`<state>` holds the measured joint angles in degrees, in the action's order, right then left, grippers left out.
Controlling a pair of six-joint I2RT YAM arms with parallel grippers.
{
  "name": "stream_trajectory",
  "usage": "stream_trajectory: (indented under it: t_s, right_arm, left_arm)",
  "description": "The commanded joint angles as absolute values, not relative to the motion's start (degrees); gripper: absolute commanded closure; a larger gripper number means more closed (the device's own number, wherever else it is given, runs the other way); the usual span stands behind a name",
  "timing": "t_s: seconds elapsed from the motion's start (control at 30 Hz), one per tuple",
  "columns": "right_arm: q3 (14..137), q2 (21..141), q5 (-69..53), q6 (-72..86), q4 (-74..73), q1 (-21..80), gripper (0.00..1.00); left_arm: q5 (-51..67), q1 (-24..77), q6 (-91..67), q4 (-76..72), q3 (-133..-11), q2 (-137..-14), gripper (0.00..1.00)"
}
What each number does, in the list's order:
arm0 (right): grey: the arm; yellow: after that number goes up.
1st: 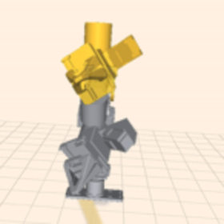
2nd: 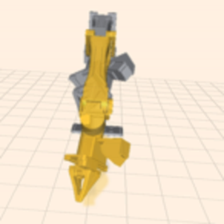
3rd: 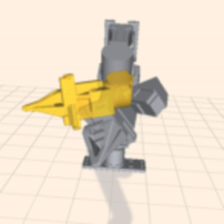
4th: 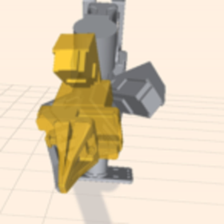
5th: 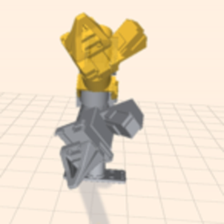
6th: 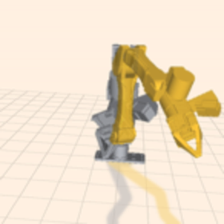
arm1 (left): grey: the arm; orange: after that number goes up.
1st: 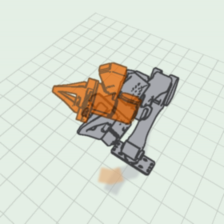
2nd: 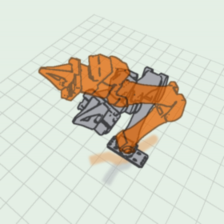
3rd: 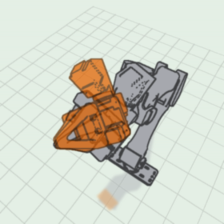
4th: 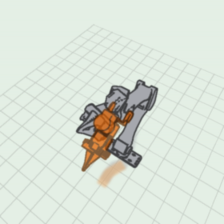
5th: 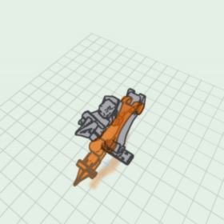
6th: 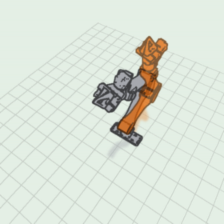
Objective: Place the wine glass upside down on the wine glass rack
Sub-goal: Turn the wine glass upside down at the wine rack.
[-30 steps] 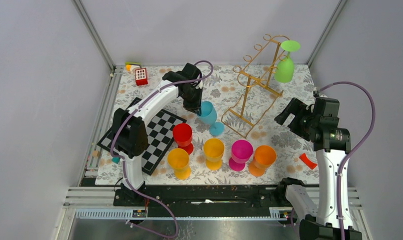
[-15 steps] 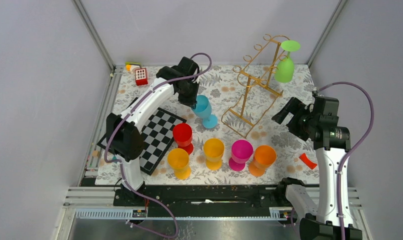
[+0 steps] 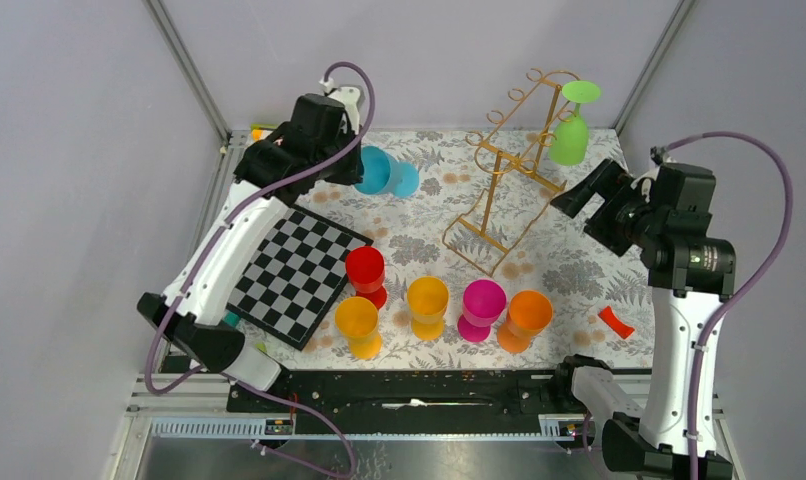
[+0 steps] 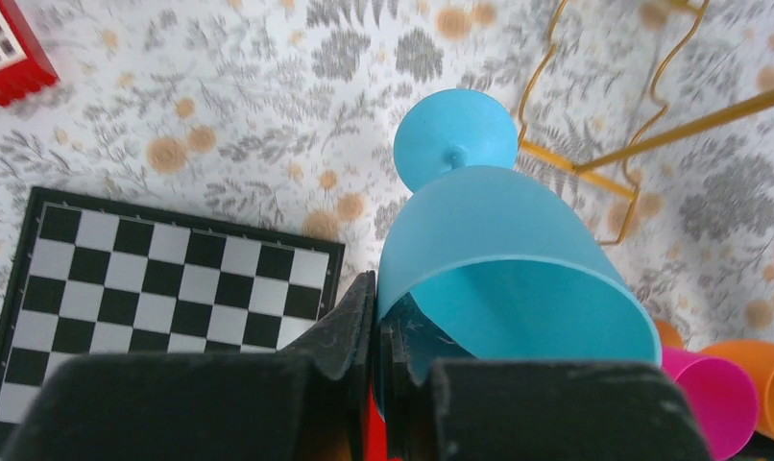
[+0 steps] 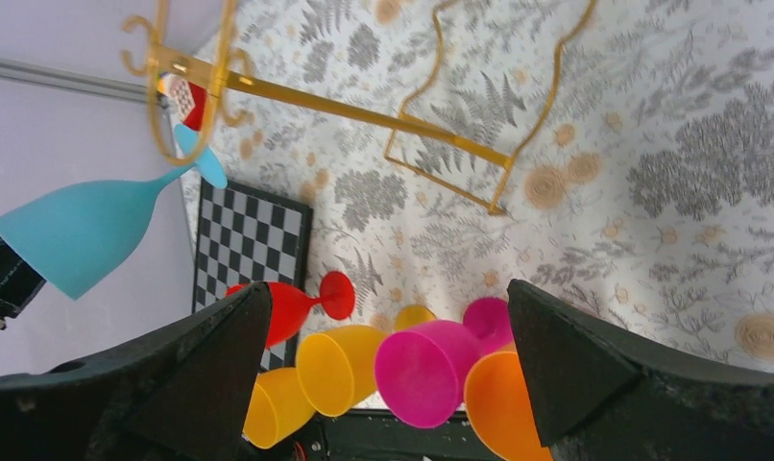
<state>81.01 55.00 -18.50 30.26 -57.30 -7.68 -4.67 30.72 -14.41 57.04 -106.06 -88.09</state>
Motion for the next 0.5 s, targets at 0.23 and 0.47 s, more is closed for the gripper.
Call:
stream_trajectory:
  t_s: [0.23, 0.47]
  right_arm:
    - [99.70, 61.02, -21.02, 27.70, -61.44, -7.91, 0.01]
    - [102.85, 63.30, -25.25, 27.94, -60.84, -7.83, 0.04]
  left_arm:
    - [-3.91, 30.78, -16.50, 39.98, -101.19, -79.51, 1.00]
    - [8.13, 30.81, -17.95, 28.87, -95.86, -73.54, 1.00]
